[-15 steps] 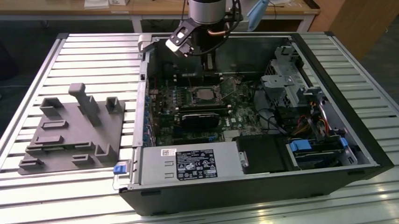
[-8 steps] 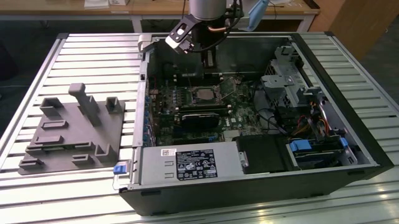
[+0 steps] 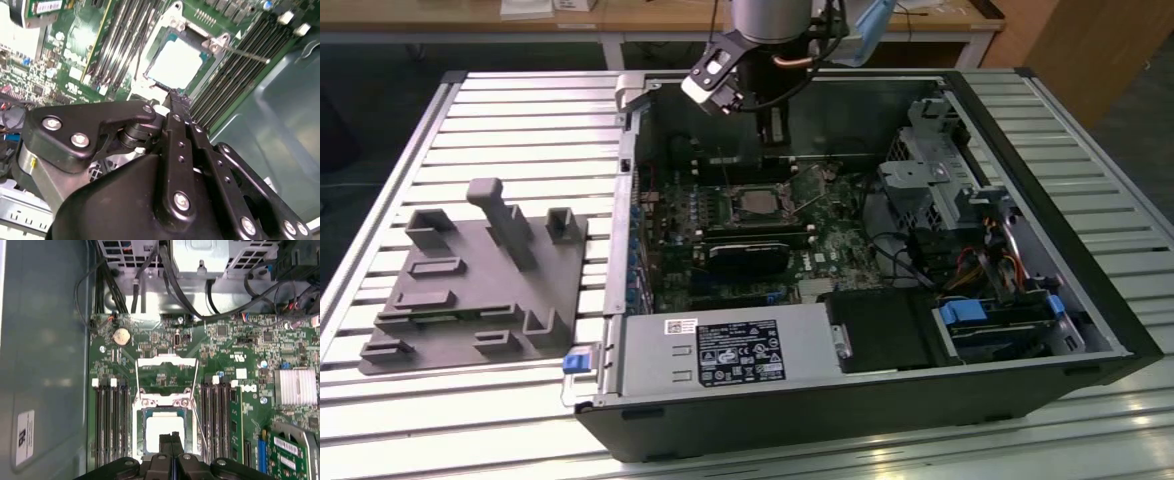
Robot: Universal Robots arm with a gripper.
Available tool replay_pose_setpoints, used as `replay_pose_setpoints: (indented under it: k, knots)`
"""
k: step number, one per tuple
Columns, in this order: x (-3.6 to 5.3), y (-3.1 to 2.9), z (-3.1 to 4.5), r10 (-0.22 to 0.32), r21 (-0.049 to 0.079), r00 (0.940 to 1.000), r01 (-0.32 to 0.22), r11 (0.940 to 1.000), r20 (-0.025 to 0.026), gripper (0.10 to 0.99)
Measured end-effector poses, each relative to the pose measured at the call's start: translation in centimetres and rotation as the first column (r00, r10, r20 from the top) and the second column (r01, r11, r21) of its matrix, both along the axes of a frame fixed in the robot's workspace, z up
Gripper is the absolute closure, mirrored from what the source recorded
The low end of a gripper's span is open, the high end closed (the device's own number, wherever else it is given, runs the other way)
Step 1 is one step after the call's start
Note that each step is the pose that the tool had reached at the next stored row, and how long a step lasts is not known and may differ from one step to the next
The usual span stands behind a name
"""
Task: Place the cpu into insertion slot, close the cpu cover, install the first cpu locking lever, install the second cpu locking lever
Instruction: 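Close the cpu cover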
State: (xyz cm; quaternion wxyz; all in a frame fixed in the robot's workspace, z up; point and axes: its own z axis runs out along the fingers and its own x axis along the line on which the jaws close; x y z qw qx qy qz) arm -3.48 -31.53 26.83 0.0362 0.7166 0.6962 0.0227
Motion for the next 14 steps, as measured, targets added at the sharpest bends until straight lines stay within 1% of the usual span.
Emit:
replay_pose_setpoints:
  k: [6,14]
  knots:
    - [1.26,0.01,0.00,0.000,0.000,1.0000,0.000,1.0000,0.0001,0.980]
    - [3.28,0.03,0.00,0.000,0.000,1.0000,0.000,1.0000,0.0000,0.980]
